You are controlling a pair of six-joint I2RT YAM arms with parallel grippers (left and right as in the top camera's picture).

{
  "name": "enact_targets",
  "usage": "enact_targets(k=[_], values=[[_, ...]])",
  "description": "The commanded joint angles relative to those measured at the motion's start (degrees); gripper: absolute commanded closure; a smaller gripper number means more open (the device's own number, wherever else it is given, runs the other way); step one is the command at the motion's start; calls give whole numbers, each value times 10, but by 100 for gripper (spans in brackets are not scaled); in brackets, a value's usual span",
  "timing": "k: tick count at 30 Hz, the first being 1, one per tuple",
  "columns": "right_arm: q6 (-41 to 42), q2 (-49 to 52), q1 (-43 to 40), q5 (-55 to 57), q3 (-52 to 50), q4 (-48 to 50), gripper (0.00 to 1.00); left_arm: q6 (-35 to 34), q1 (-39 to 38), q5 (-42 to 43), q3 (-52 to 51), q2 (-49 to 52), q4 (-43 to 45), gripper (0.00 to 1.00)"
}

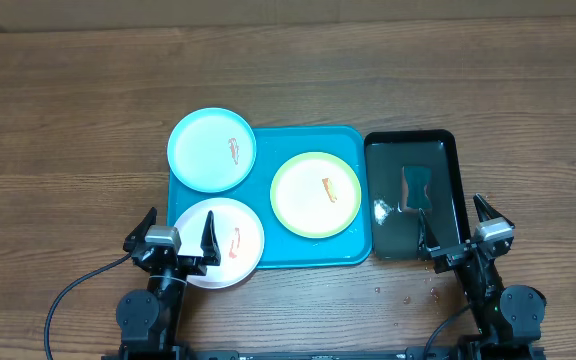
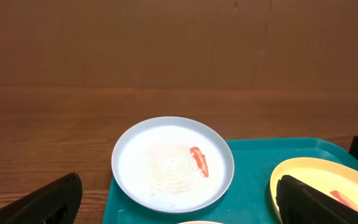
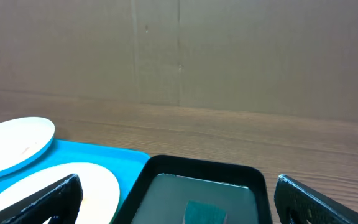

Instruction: Clean dirty plates on tray and stack at the side

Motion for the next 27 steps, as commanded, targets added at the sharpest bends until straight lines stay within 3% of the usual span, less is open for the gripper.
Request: enact_targets(k=[1,27], values=[[-2,-6,-5,2,-6,4,0,15,3,-4,-2,-6,-2,0],[-2,-6,-5,28,-6,-1,0,11,3,7,-2,-6,24,0]])
